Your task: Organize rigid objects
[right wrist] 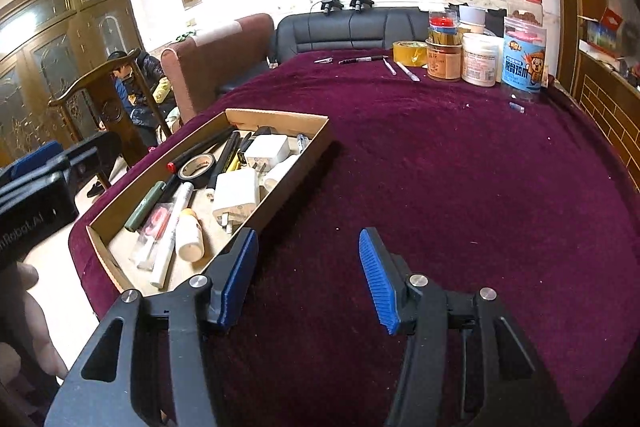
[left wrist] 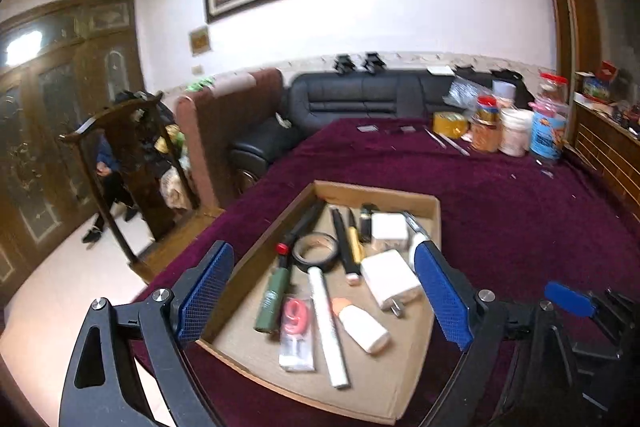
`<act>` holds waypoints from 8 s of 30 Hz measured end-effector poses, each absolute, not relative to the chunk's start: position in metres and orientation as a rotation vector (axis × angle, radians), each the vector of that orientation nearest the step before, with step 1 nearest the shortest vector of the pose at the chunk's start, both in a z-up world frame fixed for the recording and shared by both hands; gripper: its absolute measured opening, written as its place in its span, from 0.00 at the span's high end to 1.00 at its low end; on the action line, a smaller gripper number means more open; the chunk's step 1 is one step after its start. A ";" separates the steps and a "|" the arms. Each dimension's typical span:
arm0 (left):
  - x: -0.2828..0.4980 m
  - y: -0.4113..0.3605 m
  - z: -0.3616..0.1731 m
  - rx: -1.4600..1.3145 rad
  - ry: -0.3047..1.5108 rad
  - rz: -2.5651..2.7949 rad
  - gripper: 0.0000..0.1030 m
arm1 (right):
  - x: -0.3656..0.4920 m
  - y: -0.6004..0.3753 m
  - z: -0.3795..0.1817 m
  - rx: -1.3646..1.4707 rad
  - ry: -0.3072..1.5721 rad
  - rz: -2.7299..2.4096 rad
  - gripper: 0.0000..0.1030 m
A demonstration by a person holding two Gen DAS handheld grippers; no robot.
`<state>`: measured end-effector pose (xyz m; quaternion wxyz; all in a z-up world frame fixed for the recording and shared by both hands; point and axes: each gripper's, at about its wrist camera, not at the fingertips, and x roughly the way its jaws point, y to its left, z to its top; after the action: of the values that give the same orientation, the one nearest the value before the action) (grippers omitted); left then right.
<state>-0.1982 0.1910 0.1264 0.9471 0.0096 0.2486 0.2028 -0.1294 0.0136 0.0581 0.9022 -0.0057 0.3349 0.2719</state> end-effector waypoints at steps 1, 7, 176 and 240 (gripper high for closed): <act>-0.203 0.190 0.129 0.026 0.474 0.449 0.09 | -0.130 0.014 0.057 -0.015 0.692 0.563 0.50; -0.220 0.198 0.135 -0.075 0.401 0.500 0.01 | -0.133 0.018 0.053 -0.029 0.689 0.575 0.50; -0.208 0.190 0.084 -0.060 0.841 0.378 0.01 | -0.168 0.028 0.036 -0.240 0.730 0.512 0.20; -0.210 0.247 0.061 -0.229 0.900 0.340 0.01 | -0.167 0.060 0.032 -0.279 0.778 0.495 0.20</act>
<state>-0.2102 0.2470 0.0613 0.8802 -0.1097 0.4321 0.1630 -0.1666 0.0601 0.0316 0.8863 -0.1343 0.3740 0.2380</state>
